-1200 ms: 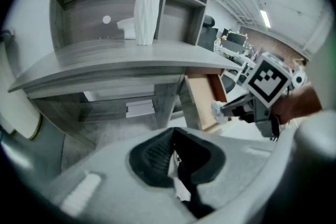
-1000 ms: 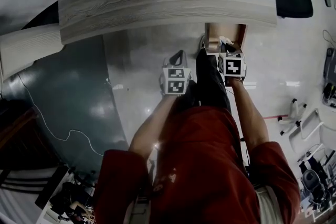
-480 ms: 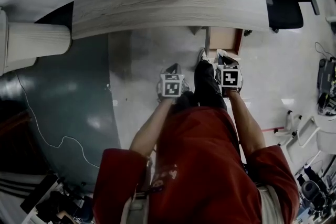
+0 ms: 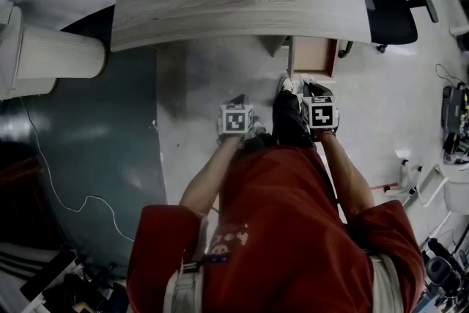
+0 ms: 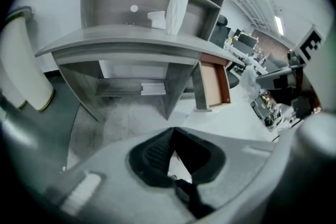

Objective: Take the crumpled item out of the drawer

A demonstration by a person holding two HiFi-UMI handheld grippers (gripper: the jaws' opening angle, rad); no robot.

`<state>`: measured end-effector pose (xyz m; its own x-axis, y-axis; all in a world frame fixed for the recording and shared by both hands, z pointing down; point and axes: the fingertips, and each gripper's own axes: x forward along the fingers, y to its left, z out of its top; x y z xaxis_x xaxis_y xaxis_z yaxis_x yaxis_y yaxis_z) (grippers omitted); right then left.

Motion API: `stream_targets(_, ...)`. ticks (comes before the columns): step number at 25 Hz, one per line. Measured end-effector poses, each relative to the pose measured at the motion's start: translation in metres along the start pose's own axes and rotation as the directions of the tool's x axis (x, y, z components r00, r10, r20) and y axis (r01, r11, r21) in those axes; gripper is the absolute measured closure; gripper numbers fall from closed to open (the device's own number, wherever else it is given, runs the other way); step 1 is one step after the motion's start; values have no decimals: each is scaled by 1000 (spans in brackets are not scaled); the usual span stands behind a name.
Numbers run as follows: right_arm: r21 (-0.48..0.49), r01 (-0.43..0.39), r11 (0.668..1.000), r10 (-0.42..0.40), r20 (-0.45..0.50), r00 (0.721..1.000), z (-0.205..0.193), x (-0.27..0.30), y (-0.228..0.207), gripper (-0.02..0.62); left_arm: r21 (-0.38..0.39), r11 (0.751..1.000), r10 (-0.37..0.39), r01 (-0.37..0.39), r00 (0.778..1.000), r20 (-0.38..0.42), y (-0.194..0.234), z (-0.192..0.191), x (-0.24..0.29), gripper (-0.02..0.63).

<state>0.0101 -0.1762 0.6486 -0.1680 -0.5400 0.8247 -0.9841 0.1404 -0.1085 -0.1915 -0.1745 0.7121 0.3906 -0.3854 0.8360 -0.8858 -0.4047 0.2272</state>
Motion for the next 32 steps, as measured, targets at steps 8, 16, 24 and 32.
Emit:
stream_targets(8,22,-10,1000,7,96,995,11,-34,5,586,-19,999,38,-37,999,37,13,-8,-33,609)
stream_targets(16,37,-25,999,19,146,989,21,-57,14,586,5,998,63,-66,976,209,11,35,-87,609)
stream_targets(24,25,-52,998,46,214,976,42,-82,28,586,60,992,85,-114,930,357,1,71,-140,609)
stream_targets(32,9,-71,997,66,273,960,61,-106,39,586,76,988,89,-138,885,456,-8,84,-170,609)
